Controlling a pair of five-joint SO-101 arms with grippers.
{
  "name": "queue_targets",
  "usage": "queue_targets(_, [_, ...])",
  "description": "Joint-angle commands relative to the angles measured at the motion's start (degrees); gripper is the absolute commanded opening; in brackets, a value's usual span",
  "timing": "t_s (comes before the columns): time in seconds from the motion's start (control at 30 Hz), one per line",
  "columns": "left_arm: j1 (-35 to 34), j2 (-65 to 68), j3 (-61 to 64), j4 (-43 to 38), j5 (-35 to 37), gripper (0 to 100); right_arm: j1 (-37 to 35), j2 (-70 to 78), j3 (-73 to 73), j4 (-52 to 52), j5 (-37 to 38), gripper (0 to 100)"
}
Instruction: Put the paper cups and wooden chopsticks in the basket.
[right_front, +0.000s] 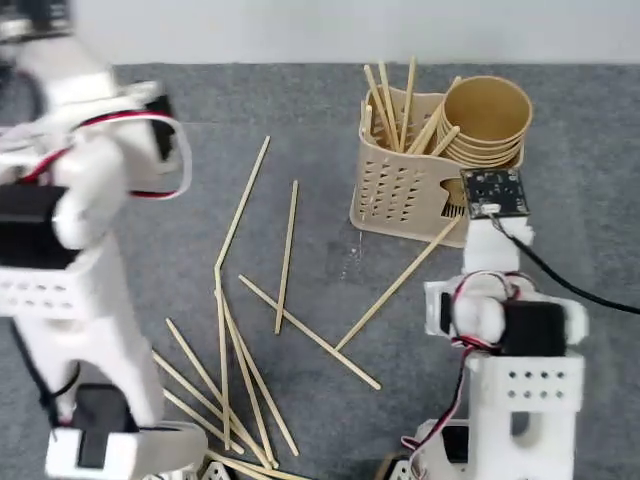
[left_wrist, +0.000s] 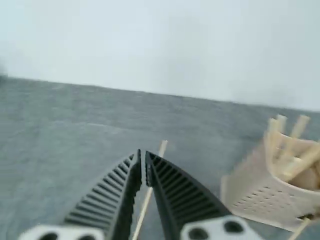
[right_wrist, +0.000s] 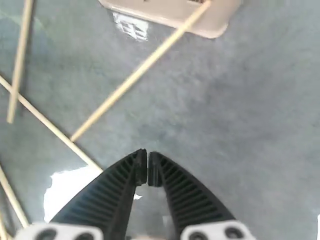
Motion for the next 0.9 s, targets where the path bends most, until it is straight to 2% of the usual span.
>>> queue_targets(0.0, [-2.9, -4.4, 6.2, 0.97, -0.09, 1, -3.21, -0.4, 3.34, -4.79, -6.24, 17.6])
queue_targets(0.07, [-3.96, -5.54, 10.15, 0.97, -0.09, 1, -4.62, -0.31, 5.54, -7.16, -8.26, 22.9])
queue_targets(0.27, [-6.33, -8.35, 21.49, -3.69, -0.09, 1, -5.58, 6.46, 7.47, -14.73, -11.16, 18.7])
queue_targets(0.53, [-6.42, -15.3, 34.33, -10.46, -0.09, 1, -5.58, 20.26, 7.21, -25.8, -11.25, 18.4])
queue_targets(0.87, [-6.33, -25.93, 52.18, -20.66, -0.09, 1, -5.49, 28.79, 7.21, -34.07, -11.25, 18.4])
